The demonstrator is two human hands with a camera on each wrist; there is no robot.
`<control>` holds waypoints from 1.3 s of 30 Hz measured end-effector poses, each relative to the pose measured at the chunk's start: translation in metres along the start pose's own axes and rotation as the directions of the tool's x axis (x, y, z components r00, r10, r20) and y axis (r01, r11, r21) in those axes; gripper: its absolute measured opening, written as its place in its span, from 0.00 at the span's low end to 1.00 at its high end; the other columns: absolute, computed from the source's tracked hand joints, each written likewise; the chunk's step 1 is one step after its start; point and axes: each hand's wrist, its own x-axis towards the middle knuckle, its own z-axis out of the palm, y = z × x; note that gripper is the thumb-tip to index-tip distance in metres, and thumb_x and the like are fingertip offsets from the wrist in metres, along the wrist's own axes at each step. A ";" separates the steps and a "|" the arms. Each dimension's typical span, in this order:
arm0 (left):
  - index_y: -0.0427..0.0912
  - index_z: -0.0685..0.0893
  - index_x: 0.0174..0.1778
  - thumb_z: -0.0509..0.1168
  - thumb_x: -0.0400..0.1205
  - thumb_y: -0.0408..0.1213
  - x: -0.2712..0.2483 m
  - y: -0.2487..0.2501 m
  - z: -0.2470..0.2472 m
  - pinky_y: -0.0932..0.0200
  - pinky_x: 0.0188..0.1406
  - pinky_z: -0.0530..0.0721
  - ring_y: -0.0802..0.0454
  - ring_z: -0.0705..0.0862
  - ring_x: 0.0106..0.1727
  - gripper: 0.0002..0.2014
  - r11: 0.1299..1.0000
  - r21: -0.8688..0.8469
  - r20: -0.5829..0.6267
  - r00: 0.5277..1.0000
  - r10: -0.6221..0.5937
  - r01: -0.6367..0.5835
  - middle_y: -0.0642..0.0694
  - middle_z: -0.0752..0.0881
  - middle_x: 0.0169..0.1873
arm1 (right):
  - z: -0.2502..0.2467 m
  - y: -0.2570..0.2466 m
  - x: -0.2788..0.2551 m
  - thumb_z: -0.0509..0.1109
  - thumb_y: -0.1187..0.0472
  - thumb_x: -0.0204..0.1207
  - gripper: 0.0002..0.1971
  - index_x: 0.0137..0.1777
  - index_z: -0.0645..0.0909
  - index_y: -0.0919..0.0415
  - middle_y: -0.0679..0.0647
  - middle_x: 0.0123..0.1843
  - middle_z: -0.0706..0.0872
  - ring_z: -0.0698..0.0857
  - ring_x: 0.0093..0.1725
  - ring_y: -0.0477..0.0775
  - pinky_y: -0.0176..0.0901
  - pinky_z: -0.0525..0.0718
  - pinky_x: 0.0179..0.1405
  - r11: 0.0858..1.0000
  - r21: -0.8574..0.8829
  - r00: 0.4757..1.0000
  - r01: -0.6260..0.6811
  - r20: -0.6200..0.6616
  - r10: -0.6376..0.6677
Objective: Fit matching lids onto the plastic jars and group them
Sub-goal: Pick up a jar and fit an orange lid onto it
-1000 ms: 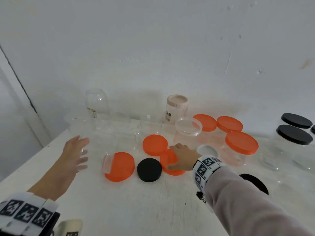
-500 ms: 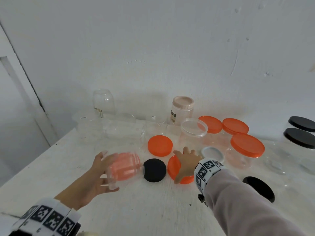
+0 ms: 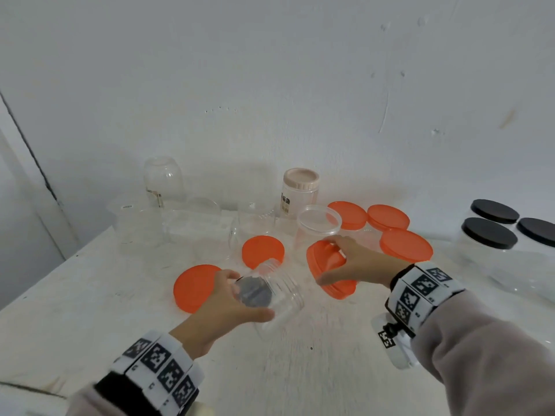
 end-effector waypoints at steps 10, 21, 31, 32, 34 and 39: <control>0.59 0.59 0.71 0.80 0.57 0.59 0.015 0.015 0.066 0.73 0.42 0.66 0.69 0.66 0.55 0.49 0.943 0.292 0.061 0.987 0.152 -0.163 0.57 0.62 0.60 | -0.016 0.031 -0.036 0.80 0.37 0.61 0.54 0.82 0.52 0.43 0.46 0.77 0.62 0.69 0.71 0.51 0.48 0.75 0.67 0.997 -0.078 0.999 -0.030 -0.030 0.027; 0.56 0.61 0.64 0.80 0.66 0.45 0.008 0.009 0.080 0.74 0.40 0.75 0.65 0.75 0.53 0.39 0.890 0.359 0.175 0.957 0.232 -0.282 0.61 0.73 0.55 | -0.008 0.019 -0.052 0.79 0.36 0.60 0.55 0.82 0.49 0.40 0.41 0.73 0.60 0.68 0.69 0.50 0.49 0.76 0.66 0.982 -0.185 0.999 0.024 0.044 -0.016; 0.66 0.68 0.58 0.81 0.67 0.30 0.009 0.007 0.082 0.82 0.49 0.76 0.77 0.79 0.57 0.36 0.899 0.138 0.241 0.895 0.376 -0.415 0.63 0.82 0.54 | 0.017 -0.020 -0.040 0.80 0.38 0.60 0.56 0.82 0.47 0.38 0.40 0.78 0.58 0.65 0.76 0.55 0.58 0.75 0.68 0.896 -0.420 0.981 0.142 0.183 -0.069; 0.65 0.68 0.57 0.81 0.67 0.30 0.010 0.005 0.081 0.83 0.47 0.75 0.80 0.77 0.56 0.36 0.906 0.121 0.242 0.897 0.370 -0.406 0.66 0.83 0.52 | 0.018 -0.024 -0.038 0.81 0.39 0.60 0.56 0.82 0.48 0.38 0.40 0.78 0.58 0.65 0.76 0.56 0.58 0.75 0.68 0.883 -0.444 0.979 0.153 0.192 -0.073; 0.65 0.68 0.58 0.82 0.66 0.33 0.013 -0.001 0.080 0.82 0.48 0.76 0.80 0.77 0.57 0.36 0.917 0.098 0.249 0.902 0.353 -0.386 0.71 0.83 0.53 | 0.019 -0.032 -0.033 0.81 0.39 0.61 0.56 0.83 0.48 0.38 0.41 0.78 0.58 0.65 0.77 0.56 0.60 0.74 0.69 0.858 -0.486 0.975 0.166 0.211 -0.070; 0.56 0.58 0.74 0.83 0.65 0.42 0.017 -0.007 0.078 0.68 0.62 0.74 0.66 0.74 0.65 0.48 0.940 0.173 0.213 0.943 0.254 -0.292 0.62 0.72 0.66 | 0.023 -0.045 -0.025 0.82 0.41 0.61 0.56 0.83 0.48 0.39 0.43 0.79 0.59 0.64 0.77 0.57 0.57 0.74 0.67 0.799 -0.571 0.967 0.186 0.253 -0.044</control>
